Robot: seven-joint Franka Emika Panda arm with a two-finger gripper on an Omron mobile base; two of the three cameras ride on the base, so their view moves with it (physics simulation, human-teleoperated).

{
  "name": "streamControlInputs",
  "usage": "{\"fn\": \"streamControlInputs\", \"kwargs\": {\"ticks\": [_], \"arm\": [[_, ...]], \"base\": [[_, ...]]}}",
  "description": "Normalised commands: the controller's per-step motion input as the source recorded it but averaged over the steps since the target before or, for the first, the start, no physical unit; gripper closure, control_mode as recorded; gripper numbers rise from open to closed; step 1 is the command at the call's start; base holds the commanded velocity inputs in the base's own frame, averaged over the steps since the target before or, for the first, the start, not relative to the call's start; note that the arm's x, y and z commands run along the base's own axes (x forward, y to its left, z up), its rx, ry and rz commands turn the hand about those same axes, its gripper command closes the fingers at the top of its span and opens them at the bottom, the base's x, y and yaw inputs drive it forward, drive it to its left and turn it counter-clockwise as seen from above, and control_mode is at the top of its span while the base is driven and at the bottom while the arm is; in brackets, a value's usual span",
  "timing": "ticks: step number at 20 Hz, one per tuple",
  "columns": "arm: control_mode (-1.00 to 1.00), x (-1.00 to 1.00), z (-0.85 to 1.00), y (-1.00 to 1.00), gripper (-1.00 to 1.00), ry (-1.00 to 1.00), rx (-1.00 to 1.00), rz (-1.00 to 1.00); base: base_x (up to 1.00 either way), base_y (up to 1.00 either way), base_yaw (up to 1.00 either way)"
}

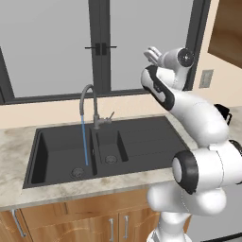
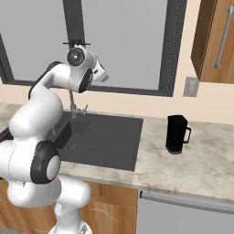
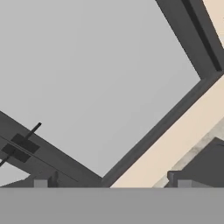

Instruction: Turn on the sink faucet and place the jug under the water for a few seconds to fill it up.

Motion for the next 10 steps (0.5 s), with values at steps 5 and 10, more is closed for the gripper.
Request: {"fn": "streamControlInputs", "kwargs": {"ticks": [5,10], "arm": [[-1.0,-0.49,-0.17,0.0,-1.0,0.04,-0.05,0.0],[-1.0,-0.8,-0.17,0.0,-1.0,0.05,-0.06,0.0]], "base": [[0.0,0.0,0.0],[0.0,0.0,0.0]]}}
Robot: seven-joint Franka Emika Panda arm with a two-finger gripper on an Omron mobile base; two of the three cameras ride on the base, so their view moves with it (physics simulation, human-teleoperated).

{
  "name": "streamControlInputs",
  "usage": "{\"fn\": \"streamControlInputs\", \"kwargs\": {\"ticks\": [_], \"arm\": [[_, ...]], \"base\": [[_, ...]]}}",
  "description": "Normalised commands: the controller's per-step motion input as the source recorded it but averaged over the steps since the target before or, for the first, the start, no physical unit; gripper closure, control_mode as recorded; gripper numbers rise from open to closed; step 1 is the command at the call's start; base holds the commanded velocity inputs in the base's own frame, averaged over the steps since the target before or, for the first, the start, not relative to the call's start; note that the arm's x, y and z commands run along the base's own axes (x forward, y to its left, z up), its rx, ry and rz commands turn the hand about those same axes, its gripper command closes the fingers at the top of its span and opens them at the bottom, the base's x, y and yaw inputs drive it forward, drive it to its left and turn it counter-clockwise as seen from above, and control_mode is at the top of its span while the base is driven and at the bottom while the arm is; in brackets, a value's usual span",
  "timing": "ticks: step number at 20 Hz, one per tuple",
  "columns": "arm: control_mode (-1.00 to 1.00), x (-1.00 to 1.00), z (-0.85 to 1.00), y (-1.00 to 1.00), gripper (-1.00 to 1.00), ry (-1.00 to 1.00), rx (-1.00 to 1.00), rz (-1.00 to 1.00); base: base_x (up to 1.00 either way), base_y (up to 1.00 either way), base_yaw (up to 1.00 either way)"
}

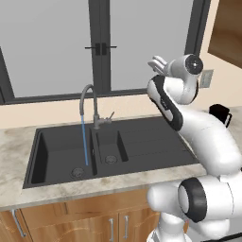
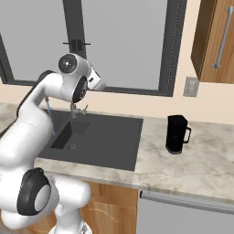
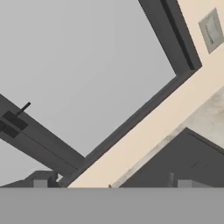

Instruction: Turn on the sink faucet and place the jug under the water for a few seconds to fill it up.

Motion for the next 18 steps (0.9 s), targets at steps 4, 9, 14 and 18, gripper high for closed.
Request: {"fn": "streamControlInputs", "kwargs": {"ticks": [4,9,14,18], "arm": [[-1.0,-0.88,-0.05,0.0,-1.0,0.03,-0.04,0.07],[-1.0,-1.0,-0.1,0.0,-1.0,0.0,-0.1,0.15],[-1.0,-1.0,-0.11,0.0,-1.0,-0.06,-0.09,0.08],[-1.0,-0.23,-0.04,0.0,-1.0,0.0,-0.06,0.01]], "base": [[0.0,0.0,0.0],[0.0,0.0,0.0],[0.0,0.0,0.0],[0.0,0.0,0.0]]}}
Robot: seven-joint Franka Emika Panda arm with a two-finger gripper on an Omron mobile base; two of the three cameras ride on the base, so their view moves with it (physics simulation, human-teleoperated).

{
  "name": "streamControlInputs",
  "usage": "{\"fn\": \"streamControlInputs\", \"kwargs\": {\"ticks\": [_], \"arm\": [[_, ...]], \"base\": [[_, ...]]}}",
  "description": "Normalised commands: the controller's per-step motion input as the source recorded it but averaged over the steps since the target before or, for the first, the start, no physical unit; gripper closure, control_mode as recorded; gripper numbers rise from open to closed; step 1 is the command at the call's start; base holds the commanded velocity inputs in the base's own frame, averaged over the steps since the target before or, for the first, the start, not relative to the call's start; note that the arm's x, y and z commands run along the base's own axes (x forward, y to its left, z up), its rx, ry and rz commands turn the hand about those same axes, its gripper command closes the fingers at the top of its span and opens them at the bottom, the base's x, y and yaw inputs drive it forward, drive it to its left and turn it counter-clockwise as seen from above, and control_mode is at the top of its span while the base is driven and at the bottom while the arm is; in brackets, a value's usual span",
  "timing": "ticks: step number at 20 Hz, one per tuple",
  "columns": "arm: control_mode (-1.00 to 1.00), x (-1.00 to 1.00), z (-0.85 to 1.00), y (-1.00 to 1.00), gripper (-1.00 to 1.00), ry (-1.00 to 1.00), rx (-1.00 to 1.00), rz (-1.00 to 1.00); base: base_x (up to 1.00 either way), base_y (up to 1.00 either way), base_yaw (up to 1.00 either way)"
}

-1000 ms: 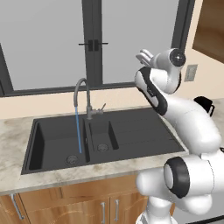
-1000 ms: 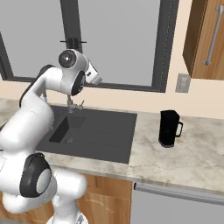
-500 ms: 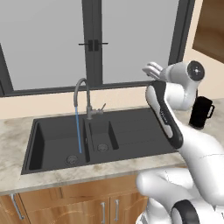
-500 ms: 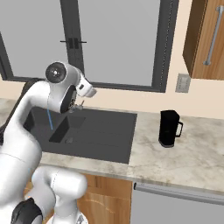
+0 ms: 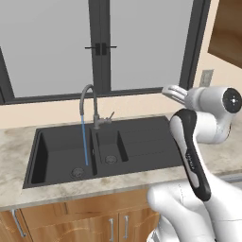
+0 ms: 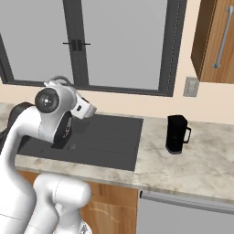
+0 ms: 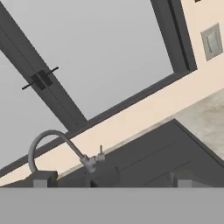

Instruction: Turn on the sink faucet and place the jug under the water for a few seconds to fill it up.

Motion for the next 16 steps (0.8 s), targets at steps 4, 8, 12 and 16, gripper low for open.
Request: {"fn": "streamControlInputs", "kwargs": {"ticks": [4,8,12,16], "arm": [[-1.0,0.0,0.0,0.0,-1.0,0.0,0.0,0.0],[-1.0,-0.09,0.0,0.0,-1.0,0.0,0.0,0.0],[-1.0,-0.48,0.0,0.0,-1.0,0.0,0.0,0.0],[-1.0,-0.47,0.0,-0.05,-1.0,0.0,0.0,0.0]], "base": [[0.0,0.0,0.0],[0.0,0.0,0.0],[0.0,0.0,0.0],[0.0,0.0,0.0]]}}
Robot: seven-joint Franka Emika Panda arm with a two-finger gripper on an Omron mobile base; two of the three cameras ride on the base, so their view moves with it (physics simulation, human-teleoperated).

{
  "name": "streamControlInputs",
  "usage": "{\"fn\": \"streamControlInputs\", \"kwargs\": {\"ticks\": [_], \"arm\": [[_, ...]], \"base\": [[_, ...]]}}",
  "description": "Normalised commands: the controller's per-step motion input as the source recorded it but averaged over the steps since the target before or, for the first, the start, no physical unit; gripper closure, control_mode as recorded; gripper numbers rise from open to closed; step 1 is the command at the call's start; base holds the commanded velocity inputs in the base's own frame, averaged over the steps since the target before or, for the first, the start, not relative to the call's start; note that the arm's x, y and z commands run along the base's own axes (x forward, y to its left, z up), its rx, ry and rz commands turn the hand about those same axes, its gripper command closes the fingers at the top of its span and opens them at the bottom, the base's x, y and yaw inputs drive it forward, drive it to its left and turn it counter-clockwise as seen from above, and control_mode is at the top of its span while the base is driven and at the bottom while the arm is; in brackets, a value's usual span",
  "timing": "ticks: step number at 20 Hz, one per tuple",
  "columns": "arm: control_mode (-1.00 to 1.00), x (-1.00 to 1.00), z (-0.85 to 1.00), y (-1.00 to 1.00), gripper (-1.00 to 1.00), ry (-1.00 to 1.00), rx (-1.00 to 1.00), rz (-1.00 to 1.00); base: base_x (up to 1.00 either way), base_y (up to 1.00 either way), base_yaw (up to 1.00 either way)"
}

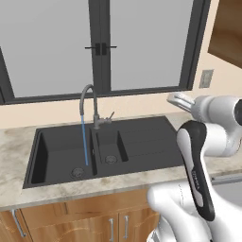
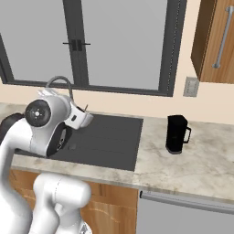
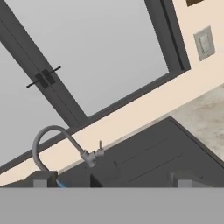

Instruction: Turn on the sink faucet and place the jug under the water for a few seconds to fill it up.

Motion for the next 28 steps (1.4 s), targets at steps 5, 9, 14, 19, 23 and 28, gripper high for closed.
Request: {"fn": "streamControlInputs", "kwargs": {"ticks": [5,9,14,19,23,28], "arm": [[-1.0,-0.29,0.0,-0.29,-1.0,0.0,0.0,0.0],[-1.0,-0.13,0.0,-0.42,-1.0,0.0,0.0,0.0],[-1.0,-0.01,0.0,-0.06,-1.0,0.0,0.0,0.0],[-1.0,0.0,0.0,0.0,-1.0,0.0,0.0,0.0],[-1.0,0.0,0.0,0.0,-1.0,0.0,0.0,0.0],[-1.0,0.0,0.0,0.0,-1.0,0.0,0.0,0.0]], "base": [[0.0,0.0,0.0],[0.0,0.0,0.0],[0.0,0.0,0.0],[0.0,0.0,0.0],[0.0,0.0,0.0],[0.0,0.0,0.0]]}}
